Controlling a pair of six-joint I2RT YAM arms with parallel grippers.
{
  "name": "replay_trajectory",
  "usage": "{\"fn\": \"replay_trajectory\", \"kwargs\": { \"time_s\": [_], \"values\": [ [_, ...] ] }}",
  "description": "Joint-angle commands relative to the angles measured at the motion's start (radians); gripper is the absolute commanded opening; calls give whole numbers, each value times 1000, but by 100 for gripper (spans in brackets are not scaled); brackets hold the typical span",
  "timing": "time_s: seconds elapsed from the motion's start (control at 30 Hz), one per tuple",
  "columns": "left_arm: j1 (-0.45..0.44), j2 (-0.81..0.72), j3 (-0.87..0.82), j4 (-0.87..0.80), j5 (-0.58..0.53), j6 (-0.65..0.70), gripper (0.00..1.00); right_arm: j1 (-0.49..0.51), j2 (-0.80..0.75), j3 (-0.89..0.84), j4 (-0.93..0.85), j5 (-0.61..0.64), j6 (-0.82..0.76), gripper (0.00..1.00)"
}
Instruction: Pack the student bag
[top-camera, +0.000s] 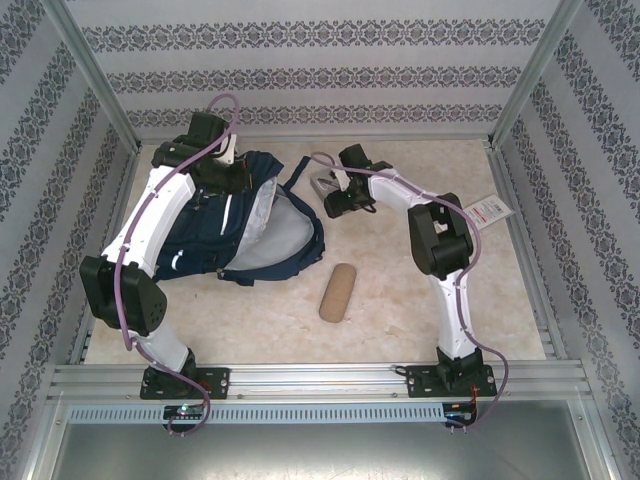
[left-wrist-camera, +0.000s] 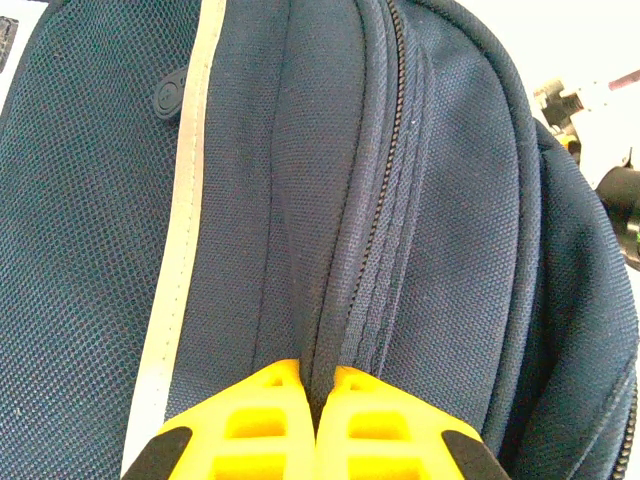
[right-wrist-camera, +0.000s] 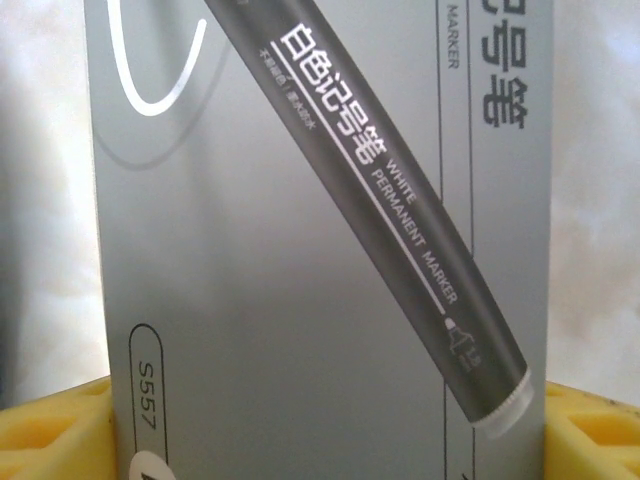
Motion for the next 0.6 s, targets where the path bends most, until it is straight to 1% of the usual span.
{"fn": "replay_trajectory", "kwargs": {
  "time_s": [0.0, 0.2, 0.3, 0.4, 0.57],
  "values": [
    [7, -66, -15, 64, 26, -32, 0, 31, -124, -62, 15, 23, 32, 79],
    [8, -77, -41, 109, 27, -72, 0, 70, -275, -168, 2, 45, 116, 81],
    [7, -84, -61, 157, 11, -140, 0, 105, -351, -201, -20, 62, 182, 81],
    [7, -90, -94, 224, 8, -223, 0, 141, -411, -222, -36, 61, 293, 82],
    [0, -92, -132, 327, 9, -334, 0, 219, -455, -246, -17, 1, 529, 82]
  ]
}}
